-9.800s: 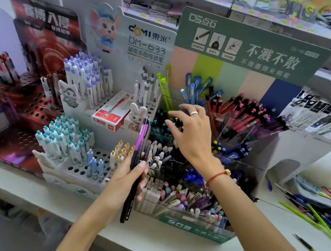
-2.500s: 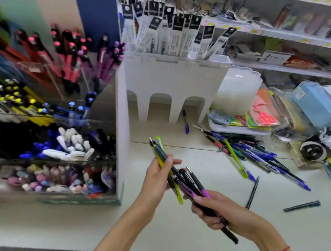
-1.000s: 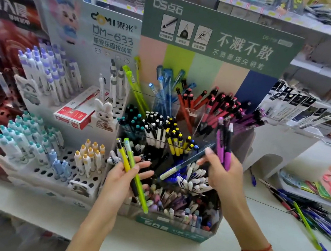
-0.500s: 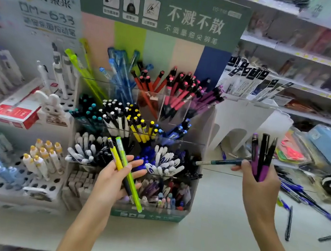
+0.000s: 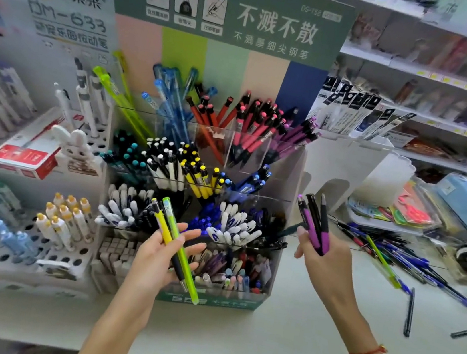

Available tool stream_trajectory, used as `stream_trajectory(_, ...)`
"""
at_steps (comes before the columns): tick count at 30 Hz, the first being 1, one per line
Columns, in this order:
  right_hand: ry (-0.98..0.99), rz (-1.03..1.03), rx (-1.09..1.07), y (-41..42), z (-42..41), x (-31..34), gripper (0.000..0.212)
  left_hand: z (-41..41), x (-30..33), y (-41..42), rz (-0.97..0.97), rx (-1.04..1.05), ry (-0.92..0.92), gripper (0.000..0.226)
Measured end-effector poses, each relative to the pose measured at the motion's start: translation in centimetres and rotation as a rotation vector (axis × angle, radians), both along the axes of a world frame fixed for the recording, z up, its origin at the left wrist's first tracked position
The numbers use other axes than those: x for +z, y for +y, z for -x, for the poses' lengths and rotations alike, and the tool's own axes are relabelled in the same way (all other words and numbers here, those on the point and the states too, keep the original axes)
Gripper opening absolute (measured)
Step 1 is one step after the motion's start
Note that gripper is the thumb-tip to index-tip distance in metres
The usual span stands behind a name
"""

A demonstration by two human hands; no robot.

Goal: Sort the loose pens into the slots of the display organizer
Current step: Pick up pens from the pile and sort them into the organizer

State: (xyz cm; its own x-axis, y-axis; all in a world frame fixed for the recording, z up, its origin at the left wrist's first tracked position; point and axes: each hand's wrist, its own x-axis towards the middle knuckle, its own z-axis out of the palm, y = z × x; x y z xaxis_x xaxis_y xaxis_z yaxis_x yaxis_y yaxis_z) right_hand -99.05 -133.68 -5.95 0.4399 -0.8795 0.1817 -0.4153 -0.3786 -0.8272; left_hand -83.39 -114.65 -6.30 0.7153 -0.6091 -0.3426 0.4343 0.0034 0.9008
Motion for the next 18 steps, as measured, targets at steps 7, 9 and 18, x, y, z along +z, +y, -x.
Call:
stream_trajectory(7,-0.294,0.095,-0.096,0.6,-0.8,4.3,0.032,-1.1,-0.2,1.0,0.041,0.04,0.022,0.025)
stream_trajectory(9,-0.359,0.074,-0.063,1.1,-1.5,5.3,0.036,-1.5,-0.3,1.3,0.056,0.057,0.024,0.027)
stream_trajectory(18,-0.247,0.087,0.314,6.4,-7.9,3.4,0.023,-3.2,-0.3,4.6,0.093,0.233,0.015,0.022)
